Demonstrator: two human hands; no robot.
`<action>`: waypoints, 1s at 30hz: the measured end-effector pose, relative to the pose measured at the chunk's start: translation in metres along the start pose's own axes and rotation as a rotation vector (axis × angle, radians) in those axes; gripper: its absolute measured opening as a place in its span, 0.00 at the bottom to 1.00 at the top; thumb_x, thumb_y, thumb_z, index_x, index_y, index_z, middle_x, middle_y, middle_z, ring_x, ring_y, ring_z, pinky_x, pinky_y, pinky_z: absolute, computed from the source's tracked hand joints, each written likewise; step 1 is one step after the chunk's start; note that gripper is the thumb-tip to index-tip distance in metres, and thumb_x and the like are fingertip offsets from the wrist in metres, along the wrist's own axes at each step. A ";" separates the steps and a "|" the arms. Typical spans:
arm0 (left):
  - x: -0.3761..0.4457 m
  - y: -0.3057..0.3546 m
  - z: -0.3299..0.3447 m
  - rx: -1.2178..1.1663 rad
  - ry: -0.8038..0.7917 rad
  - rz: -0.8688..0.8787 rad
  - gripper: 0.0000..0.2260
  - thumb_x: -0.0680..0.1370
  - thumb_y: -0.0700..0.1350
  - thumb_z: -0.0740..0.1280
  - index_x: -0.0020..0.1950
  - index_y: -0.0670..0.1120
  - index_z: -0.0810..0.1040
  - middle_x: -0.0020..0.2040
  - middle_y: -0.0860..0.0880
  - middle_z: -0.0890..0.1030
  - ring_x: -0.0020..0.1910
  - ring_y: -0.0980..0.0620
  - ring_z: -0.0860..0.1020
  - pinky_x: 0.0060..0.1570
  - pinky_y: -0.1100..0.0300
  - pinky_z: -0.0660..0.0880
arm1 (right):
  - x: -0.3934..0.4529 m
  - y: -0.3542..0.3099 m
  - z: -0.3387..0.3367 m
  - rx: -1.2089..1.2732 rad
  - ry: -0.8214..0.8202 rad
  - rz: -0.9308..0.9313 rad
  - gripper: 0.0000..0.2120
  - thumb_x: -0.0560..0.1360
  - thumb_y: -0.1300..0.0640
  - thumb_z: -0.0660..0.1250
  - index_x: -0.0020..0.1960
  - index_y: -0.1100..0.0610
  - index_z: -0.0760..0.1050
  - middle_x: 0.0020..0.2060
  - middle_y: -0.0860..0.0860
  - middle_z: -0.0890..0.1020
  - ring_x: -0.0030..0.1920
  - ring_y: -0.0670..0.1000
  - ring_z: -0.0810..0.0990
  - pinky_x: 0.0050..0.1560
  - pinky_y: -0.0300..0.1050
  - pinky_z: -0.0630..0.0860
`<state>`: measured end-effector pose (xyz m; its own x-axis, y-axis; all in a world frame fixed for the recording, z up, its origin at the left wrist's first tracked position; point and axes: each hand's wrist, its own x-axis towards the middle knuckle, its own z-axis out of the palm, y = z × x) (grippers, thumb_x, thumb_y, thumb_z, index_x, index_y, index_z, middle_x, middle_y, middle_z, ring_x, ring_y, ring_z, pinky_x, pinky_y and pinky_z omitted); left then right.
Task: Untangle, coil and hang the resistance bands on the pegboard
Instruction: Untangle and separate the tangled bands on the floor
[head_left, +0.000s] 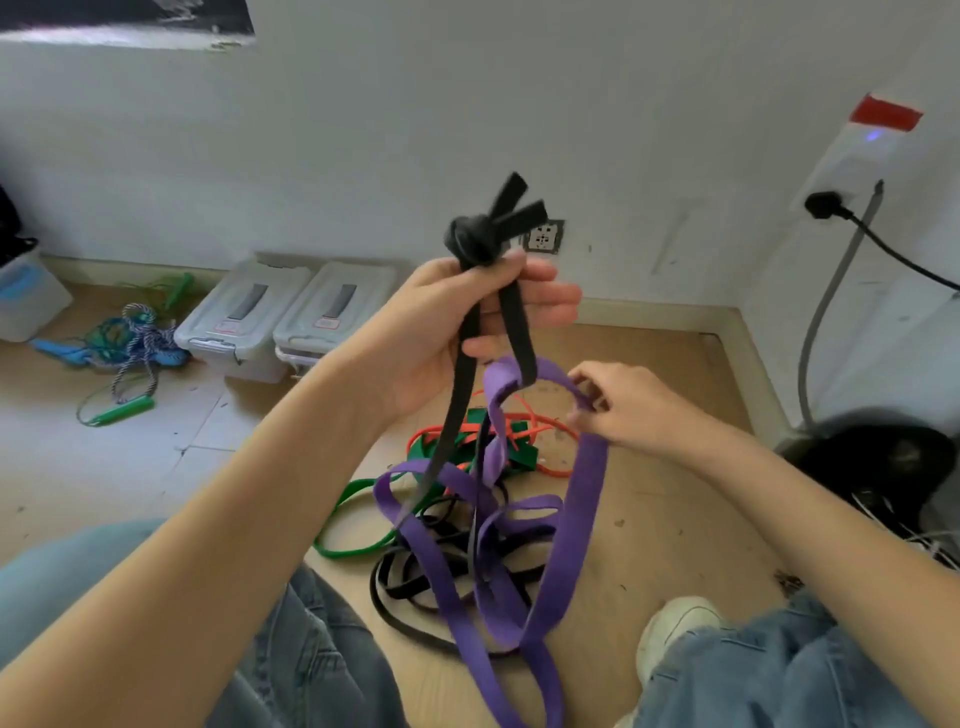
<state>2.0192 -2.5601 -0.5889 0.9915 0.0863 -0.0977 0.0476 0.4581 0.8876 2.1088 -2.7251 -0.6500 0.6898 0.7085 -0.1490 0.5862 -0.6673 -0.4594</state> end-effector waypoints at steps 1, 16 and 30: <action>0.000 -0.004 0.001 0.048 0.020 -0.026 0.09 0.80 0.41 0.59 0.47 0.38 0.76 0.42 0.42 0.85 0.41 0.49 0.84 0.18 0.72 0.65 | 0.000 -0.001 0.004 -0.008 -0.054 -0.043 0.19 0.72 0.56 0.71 0.61 0.56 0.72 0.50 0.48 0.77 0.49 0.49 0.77 0.46 0.36 0.70; -0.002 -0.051 -0.017 0.758 -0.252 -0.317 0.12 0.71 0.55 0.69 0.49 0.50 0.78 0.36 0.58 0.81 0.29 0.64 0.74 0.29 0.69 0.69 | -0.008 -0.027 -0.049 1.575 0.155 -0.223 0.07 0.71 0.57 0.64 0.40 0.59 0.79 0.32 0.52 0.82 0.25 0.42 0.75 0.27 0.30 0.73; 0.019 0.011 -0.004 -0.010 -0.062 0.071 0.14 0.79 0.50 0.60 0.45 0.45 0.82 0.50 0.44 0.84 0.53 0.47 0.81 0.38 0.65 0.79 | -0.015 -0.028 -0.020 1.064 -0.166 -0.198 0.08 0.74 0.57 0.64 0.43 0.61 0.78 0.34 0.54 0.83 0.35 0.49 0.81 0.37 0.38 0.77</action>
<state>2.0385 -2.5501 -0.5831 0.9979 0.0638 -0.0060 -0.0242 0.4614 0.8869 2.0909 -2.7218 -0.6172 0.5116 0.8565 -0.0687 -0.0415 -0.0553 -0.9976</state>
